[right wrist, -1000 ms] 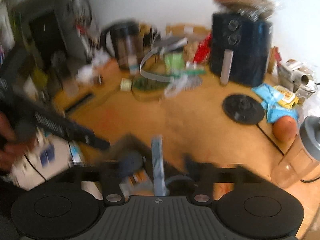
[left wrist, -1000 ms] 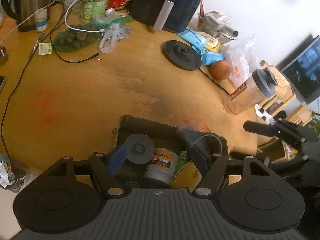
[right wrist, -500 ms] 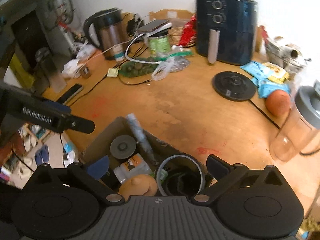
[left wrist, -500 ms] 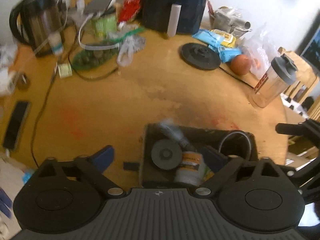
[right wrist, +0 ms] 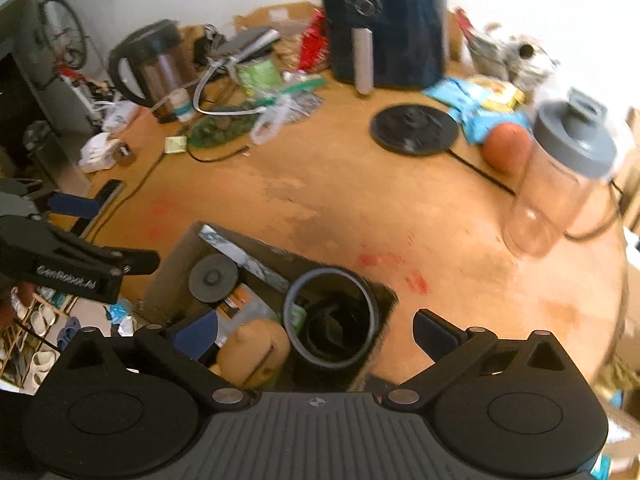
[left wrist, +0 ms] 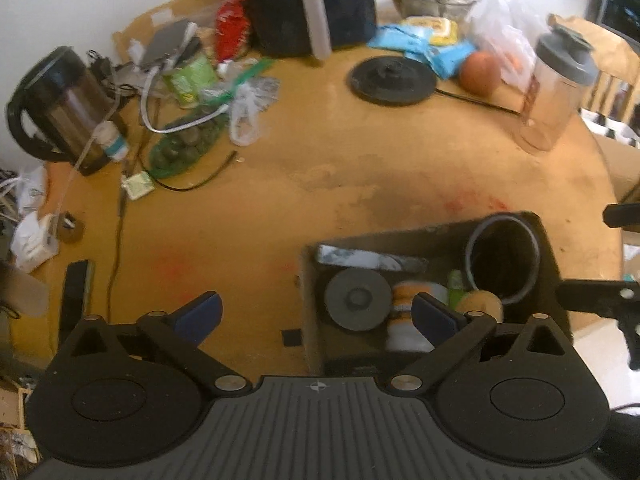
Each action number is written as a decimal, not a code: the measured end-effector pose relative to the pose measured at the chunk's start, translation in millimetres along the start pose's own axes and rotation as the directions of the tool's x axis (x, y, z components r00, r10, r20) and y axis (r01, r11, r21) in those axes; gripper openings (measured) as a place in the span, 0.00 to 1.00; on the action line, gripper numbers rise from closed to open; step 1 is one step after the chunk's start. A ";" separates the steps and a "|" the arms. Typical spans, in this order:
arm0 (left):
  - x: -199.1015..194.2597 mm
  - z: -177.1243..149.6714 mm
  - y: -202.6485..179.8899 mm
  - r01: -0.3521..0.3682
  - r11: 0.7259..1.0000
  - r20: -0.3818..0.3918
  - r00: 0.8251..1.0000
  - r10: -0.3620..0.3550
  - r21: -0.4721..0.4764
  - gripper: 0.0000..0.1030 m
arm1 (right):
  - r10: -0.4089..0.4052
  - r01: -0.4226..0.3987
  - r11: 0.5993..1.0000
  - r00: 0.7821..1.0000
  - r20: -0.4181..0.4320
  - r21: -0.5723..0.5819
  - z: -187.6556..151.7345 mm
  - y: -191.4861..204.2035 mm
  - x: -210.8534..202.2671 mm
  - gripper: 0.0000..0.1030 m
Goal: Organize objects
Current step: 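Lower the marbled strip into the box and open the right tool, then withdraw both open tools up from the box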
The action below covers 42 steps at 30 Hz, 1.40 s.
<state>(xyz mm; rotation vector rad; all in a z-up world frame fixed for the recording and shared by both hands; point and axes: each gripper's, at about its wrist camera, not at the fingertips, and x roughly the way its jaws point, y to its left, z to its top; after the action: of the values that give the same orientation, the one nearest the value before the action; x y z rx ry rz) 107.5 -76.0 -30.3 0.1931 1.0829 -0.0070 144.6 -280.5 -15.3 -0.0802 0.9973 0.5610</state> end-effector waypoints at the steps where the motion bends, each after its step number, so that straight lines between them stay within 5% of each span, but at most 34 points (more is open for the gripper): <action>1: 0.5 -0.7 -1.0 0.015 1.000 -0.006 1.000 -0.015 -0.002 1.00 | -0.006 0.006 1.000 1.000 -0.010 0.015 -1.5 -1.7 0.6 1.00; 17: 23.2 -9.8 -4.1 0.151 0.988 -0.182 0.971 -0.155 -0.036 1.00 | -0.083 0.108 0.990 0.966 -0.245 0.088 -22.8 -10.6 28.3 1.00; 32: 25.2 -10.6 -1.7 0.176 0.984 -0.199 0.963 -0.180 -0.039 1.00 | -0.133 0.151 0.988 0.950 -0.281 0.044 -23.1 -2.2 33.0 1.00; 38: 19.0 -11.0 0.0 0.161 0.986 -0.159 0.974 -0.164 -0.031 1.00 | -0.197 0.199 0.980 0.975 -0.102 0.010 -14.2 6.0 10.3 1.00; 42: 3.0 -9.1 4.0 0.121 0.992 -0.059 0.991 -0.123 -0.029 1.00 | -0.274 0.281 0.958 0.957 0.091 -0.066 -8.6 19.3 -11.2 1.00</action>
<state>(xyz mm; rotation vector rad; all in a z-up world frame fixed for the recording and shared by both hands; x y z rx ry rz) 101.3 -70.4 -36.5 0.1046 1.1535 -0.0976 124.0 -271.3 -7.3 -0.2617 0.8664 0.3420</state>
